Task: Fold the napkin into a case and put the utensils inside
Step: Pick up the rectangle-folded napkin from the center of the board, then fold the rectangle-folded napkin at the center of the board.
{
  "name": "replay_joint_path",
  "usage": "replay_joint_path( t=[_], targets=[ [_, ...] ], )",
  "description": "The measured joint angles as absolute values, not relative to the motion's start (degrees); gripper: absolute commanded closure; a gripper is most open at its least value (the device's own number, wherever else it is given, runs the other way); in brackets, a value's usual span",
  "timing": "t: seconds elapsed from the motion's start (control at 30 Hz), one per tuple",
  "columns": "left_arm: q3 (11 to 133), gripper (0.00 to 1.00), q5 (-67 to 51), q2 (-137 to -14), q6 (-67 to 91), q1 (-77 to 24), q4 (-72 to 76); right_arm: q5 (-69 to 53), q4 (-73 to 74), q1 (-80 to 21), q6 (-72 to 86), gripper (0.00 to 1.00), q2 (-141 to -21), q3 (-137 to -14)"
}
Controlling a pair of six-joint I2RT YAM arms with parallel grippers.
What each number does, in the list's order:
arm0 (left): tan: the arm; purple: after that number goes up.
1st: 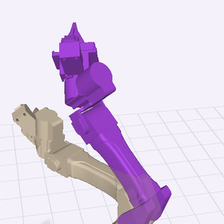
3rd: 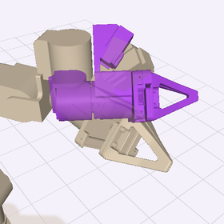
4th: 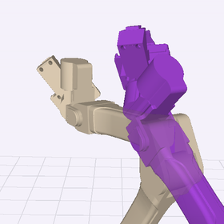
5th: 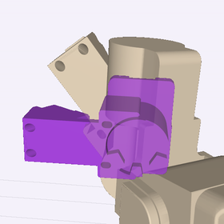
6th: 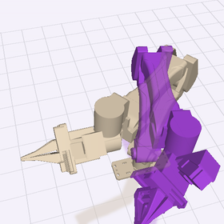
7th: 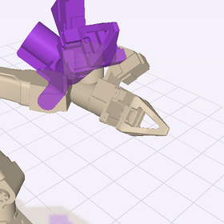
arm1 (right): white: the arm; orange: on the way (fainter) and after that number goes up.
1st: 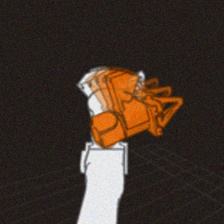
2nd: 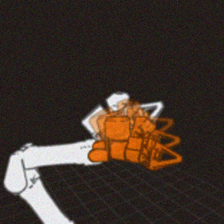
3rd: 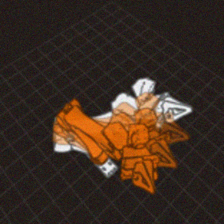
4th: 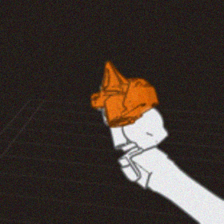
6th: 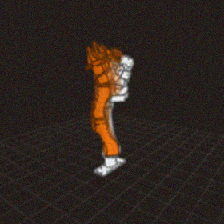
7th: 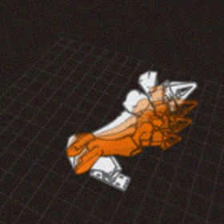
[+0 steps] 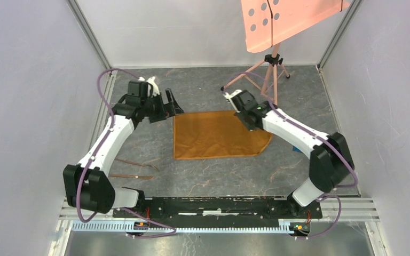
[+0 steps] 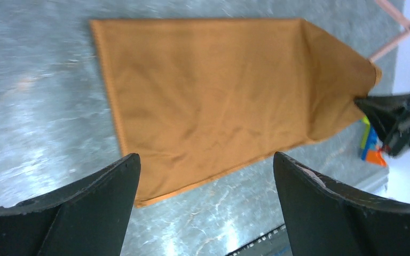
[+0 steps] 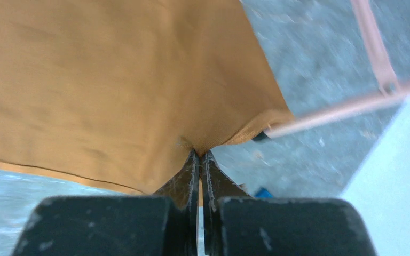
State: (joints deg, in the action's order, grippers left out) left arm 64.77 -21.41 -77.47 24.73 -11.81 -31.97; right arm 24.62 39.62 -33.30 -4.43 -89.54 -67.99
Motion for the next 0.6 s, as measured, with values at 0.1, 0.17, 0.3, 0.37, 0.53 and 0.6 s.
replay_joint_path(
  t=[0.1, 0.17, 0.3, 0.37, 0.53, 0.6],
  targets=[
    [63.8, 0.00, -17.0, -74.3, 24.8, -8.6, -32.8, 22.1, 40.3, -39.3, -1.5, 1.00, -95.2, -74.5],
    [62.9, 0.00, -15.0, -72.8, 24.8, -6.7, -32.9, 20.1, 40.4, -42.3, 0.6, 1.00, -99.0, -78.5],
    [60.6, 0.00, -11.7, -70.2, 24.8, -3.9, -32.9, 15.0, 40.1, -47.3, 5.8, 1.00, -106.8, -86.6],
    [59.3, 0.00, -10.6, -69.4, 24.8, -3.4, -32.8, 12.3, 39.7, -48.9, 8.3, 1.00, -109.9, -89.7],
    [57.8, 0.00, -10.6, -69.2, 24.8, -2.0, -32.8, 6.4, 38.3, -51.0, 12.8, 1.00, -115.7, -96.2],
    [57.7, 0.00, -10.7, -69.2, 24.8, -1.6, -32.7, 4.4, 37.8, -51.3, 14.0, 1.00, -117.9, -99.2]
  ],
)
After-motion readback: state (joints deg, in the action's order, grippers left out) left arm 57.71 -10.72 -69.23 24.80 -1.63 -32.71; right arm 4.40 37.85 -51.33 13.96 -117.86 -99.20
